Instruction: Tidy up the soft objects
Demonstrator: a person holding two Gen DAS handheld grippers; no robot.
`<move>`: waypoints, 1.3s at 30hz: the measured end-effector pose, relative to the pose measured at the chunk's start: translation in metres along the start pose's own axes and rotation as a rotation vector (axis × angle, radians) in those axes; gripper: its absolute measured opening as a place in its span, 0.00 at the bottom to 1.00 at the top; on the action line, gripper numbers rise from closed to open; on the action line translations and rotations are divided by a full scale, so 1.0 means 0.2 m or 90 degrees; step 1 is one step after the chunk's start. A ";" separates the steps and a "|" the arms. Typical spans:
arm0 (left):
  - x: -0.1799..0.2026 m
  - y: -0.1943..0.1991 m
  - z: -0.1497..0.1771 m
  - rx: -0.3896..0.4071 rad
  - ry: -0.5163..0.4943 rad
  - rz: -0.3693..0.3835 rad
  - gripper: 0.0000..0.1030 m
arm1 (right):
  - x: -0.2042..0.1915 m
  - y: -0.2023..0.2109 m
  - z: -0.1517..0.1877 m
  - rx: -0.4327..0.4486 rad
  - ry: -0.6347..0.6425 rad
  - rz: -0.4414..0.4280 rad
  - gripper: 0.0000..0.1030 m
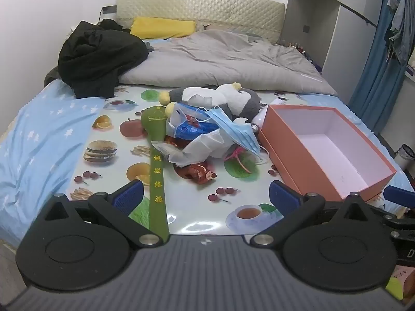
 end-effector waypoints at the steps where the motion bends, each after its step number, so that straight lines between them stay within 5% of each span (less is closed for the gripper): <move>1: 0.00 0.00 0.00 -0.001 -0.001 0.000 1.00 | 0.00 0.00 0.00 0.001 0.001 0.001 1.00; 39: 0.02 -0.01 0.01 -0.009 0.000 0.001 1.00 | -0.01 -0.02 0.02 -0.018 0.008 0.005 1.00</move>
Point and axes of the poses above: each gripper's, at about its wrist camera, not at the fingertips, and y roughly against the way its jaws point, x to its right, z to its underside, the point moved 4 cm from there along -y, roughly the way its jaws point
